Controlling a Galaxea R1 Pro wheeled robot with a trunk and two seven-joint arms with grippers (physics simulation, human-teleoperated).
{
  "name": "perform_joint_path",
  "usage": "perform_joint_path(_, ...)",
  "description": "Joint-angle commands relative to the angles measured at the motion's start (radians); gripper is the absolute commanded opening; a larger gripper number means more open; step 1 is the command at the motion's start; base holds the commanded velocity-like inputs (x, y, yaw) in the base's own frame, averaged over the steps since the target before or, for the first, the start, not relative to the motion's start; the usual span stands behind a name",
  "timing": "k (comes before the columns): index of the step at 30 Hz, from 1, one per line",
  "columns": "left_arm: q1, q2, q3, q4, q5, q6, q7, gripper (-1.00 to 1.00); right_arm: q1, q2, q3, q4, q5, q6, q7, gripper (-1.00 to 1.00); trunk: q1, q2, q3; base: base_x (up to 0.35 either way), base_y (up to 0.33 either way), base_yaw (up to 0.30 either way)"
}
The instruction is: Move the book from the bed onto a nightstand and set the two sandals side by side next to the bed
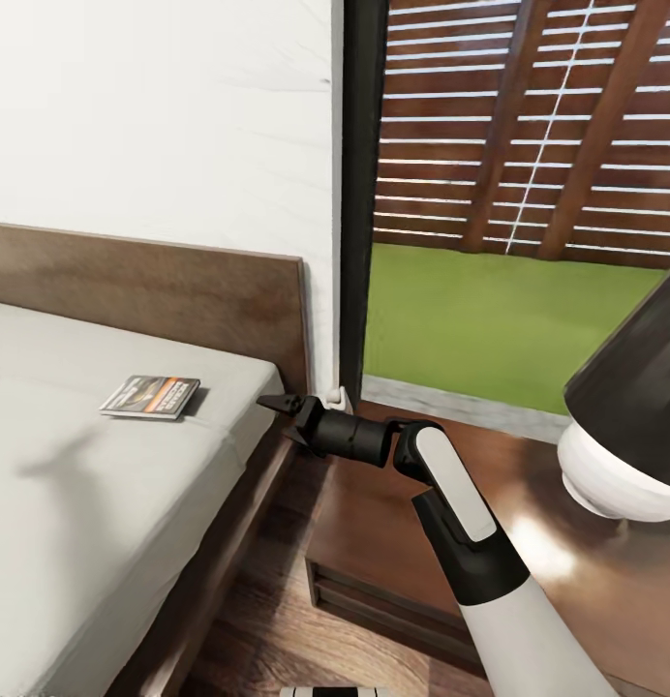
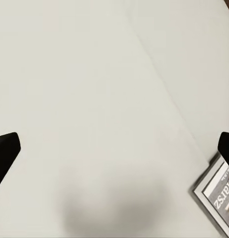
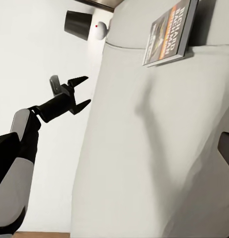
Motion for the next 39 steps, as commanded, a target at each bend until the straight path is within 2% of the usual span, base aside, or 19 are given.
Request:
perform_joint_path(1, -0.001, 0.000, 0.004, -0.001, 0.006, 0.005, 0.005, 1.00, -0.001, 0.000, 0.000, -0.001, -0.010, 0.001, -0.010, 1.00, 0.000, 0.000, -0.001, 0.000, 0.000, 0.025)
perform_joint_path(7, -0.001, -0.010, 0.004, -0.004, 0.006, 0.003, 0.004, 1.00, 0.000, 0.000, -0.001, -0.003, -0.010, 0.001, -0.011, 1.00, 0.000, 0.000, -0.001, 0.000, 0.000, 0.008)
perform_joint_path(15, -0.030, -0.053, 0.003, -0.005, 0.005, 0.002, 0.005, 1.00, -0.001, 0.000, -0.004, -0.003, -0.010, 0.001, -0.010, 1.00, 0.000, 0.000, -0.001, 0.000, 0.000, 0.002)
perform_joint_path(22, -0.087, -0.089, 0.004, 0.003, 0.005, 0.002, 0.005, 1.00, -0.001, -0.001, -0.006, -0.004, -0.010, 0.004, -0.010, 1.00, 0.000, 0.000, -0.001, 0.000, 0.000, 0.000)
perform_joint_path(33, -0.227, -0.187, 0.003, 0.081, 0.002, -0.007, 0.011, 1.00, -0.001, -0.001, 0.001, -0.005, -0.008, 0.005, -0.011, 1.00, 0.000, 0.000, -0.001, 0.000, 0.000, 0.000)
perform_joint_path(39, -0.258, -0.222, 0.004, 0.119, 0.003, -0.084, 0.046, 1.00, -0.001, -0.001, 0.001, -0.005, -0.009, 0.005, -0.014, 1.00, 0.000, 0.000, -0.004, 0.000, 0.000, 0.000)
